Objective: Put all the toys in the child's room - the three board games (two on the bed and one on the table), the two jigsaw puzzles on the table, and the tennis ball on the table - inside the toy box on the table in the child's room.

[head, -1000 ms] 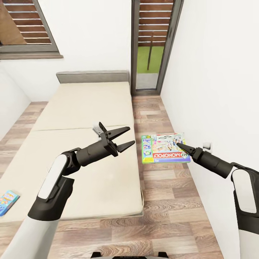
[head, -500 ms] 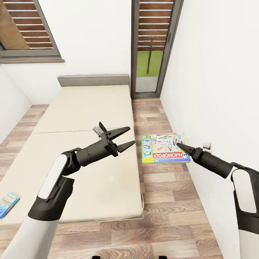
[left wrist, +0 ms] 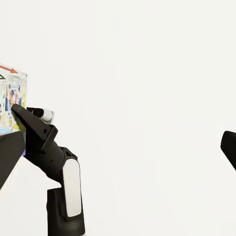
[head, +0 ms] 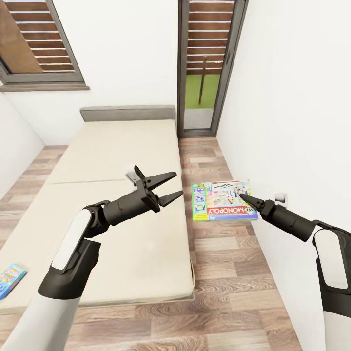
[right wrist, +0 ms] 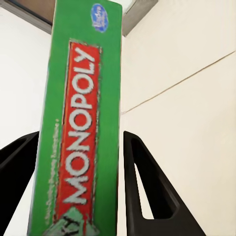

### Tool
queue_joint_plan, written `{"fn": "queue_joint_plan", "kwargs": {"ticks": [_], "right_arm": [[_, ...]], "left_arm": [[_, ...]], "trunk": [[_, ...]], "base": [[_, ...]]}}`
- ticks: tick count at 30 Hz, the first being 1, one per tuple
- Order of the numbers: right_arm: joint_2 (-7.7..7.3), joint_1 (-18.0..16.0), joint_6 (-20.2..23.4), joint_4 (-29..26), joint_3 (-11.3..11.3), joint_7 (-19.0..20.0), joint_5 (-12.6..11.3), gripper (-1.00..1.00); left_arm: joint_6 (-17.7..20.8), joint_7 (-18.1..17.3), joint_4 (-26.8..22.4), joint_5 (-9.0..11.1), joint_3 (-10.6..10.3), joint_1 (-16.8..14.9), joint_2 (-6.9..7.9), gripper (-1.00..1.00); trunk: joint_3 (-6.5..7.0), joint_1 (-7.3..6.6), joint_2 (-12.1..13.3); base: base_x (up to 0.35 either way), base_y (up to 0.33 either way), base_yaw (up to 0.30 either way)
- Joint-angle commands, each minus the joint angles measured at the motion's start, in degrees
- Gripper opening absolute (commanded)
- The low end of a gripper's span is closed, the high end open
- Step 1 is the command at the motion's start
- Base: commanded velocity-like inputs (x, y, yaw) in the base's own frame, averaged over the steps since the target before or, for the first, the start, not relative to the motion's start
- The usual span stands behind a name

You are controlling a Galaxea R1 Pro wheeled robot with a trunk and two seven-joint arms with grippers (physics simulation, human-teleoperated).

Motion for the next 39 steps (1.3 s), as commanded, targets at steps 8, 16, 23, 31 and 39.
{"fn": "queue_joint_plan", "kwargs": {"ticks": [8, 16, 23, 31, 39], "right_arm": [[0.01, -0.06, 0.28, 0.0, -0.08, 0.41, 0.33, -1.0], [0.01, -0.06, 0.28, 0.0, -0.08, 0.42, 0.33, -1.0], [0.03, -0.06, 0.28, 0.0, -0.04, 0.42, 0.33, -1.0], [0.01, -0.06, 0.28, 0.0, -0.05, 0.42, 0.33, -1.0], [0.01, -0.06, 0.28, 0.0, -0.03, 0.42, 0.33, -1.0]], "left_arm": [[0.07, -0.05, 0.0, 0.0, -0.05, -0.05, 0.03, 1.0], [0.06, -0.04, 0.0, -0.02, -0.09, -0.05, 0.03, 1.0], [0.06, -0.04, 0.0, -0.06, -0.12, -0.05, 0.03, 1.0], [0.06, -0.03, 0.0, -0.08, -0.11, -0.05, 0.03, 1.0], [0.06, -0.03, 0.0, -0.06, -0.13, -0.05, 0.03, 1.0]], "trunk": [[0.67, 0.03, -0.09], [1.41, 0.03, -0.09], [2.06, 0.03, -0.09], [2.81, 0.03, -0.09], [3.55, 0.03, -0.09]], "base": [[0.0, 0.0, 0.0], [0.0, 0.0, 0.0], [0.0, 0.0, 0.0], [0.0, 0.0, 0.0], [0.0, 0.0, 0.0]]}}
